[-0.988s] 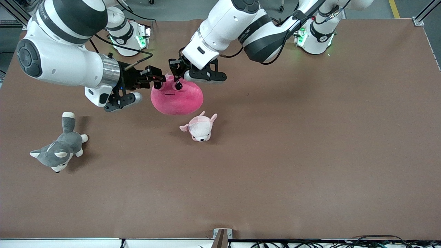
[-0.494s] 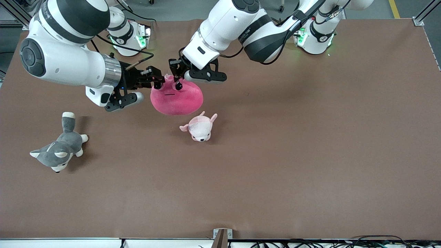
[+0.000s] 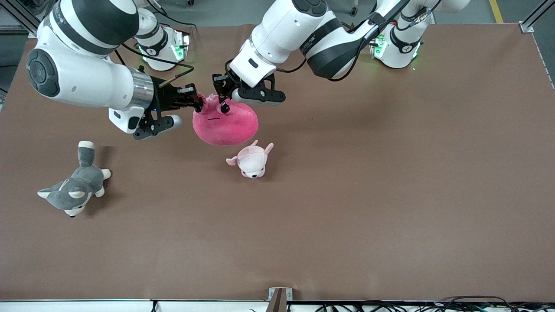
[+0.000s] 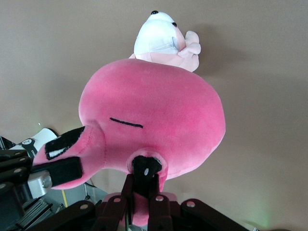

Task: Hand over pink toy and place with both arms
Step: 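Open the left gripper and carry the pink toy toward the grey cat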

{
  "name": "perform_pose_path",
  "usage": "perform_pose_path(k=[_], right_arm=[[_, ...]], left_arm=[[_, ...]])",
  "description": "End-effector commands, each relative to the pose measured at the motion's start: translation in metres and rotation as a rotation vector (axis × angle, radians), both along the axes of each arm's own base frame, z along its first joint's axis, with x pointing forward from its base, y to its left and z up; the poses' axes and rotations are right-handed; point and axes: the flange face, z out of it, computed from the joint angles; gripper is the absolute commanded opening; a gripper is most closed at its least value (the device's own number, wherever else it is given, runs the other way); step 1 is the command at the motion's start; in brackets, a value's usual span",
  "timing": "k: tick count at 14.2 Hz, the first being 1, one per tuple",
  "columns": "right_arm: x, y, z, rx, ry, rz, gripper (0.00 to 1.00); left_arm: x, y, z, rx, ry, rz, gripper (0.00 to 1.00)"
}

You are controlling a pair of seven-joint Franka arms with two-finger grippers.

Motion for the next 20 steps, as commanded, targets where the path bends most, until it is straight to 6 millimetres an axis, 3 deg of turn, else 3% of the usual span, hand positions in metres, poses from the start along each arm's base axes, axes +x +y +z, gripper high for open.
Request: perform_pose_path(k=[1,2,3,4,5,8,11,13,16,19,20], right_arm=[[-0.003,-0.001,0.001,-0.012,0.003,0.02,0.05],[-0.002,-0.001,0.001,-0.012,0.001,0.02,0.04],[-0.002,-0.002,0.001,-0.012,0.001,0.018,0.04],[-0.002,-0.002,0.001,-0.011,0.001,0.02,0.03],[-0.001,-0.003,0.002,-0.011,0.0,0.019,0.02],[0.005,-0.025,0.004,-0.008,0.005,0.008,0.0],[0.031,-0.102,0.005,0.053,-0.062,0.016,0.0],[0.037,-0.155,0.001,0.092,-0.079,0.049,0.0],[0.05,-0.209,-0.02,0.138,-0.118,0.099,0.0],[0.07,-0.226,-0.059,0.133,-0.094,0.078,0.0],[0.083,-0.243,-0.077,0.111,-0.099,0.05,0.01]], left_arm=[[0.0,0.0,0.009,-0.009,-0.009,0.012,0.11],[0.0,0.0,0.01,-0.009,-0.01,0.011,0.35],[0.002,0.001,0.01,-0.009,-0.013,0.013,0.68],[0.001,0.002,0.013,-0.012,-0.018,0.014,0.9],[0.0,0.004,0.023,-0.018,-0.031,0.016,1.0],[0.0,0.022,0.045,0.032,-0.087,0.011,1.0],[-0.011,0.052,0.078,0.189,-0.139,-0.015,1.0],[-0.015,0.08,0.104,0.264,-0.17,-0.015,1.0],[-0.012,0.144,0.145,0.385,-0.204,-0.052,1.0],[-0.013,0.218,0.183,0.51,-0.21,-0.07,1.0],[-0.012,0.242,0.192,0.542,-0.206,-0.08,1.0]])
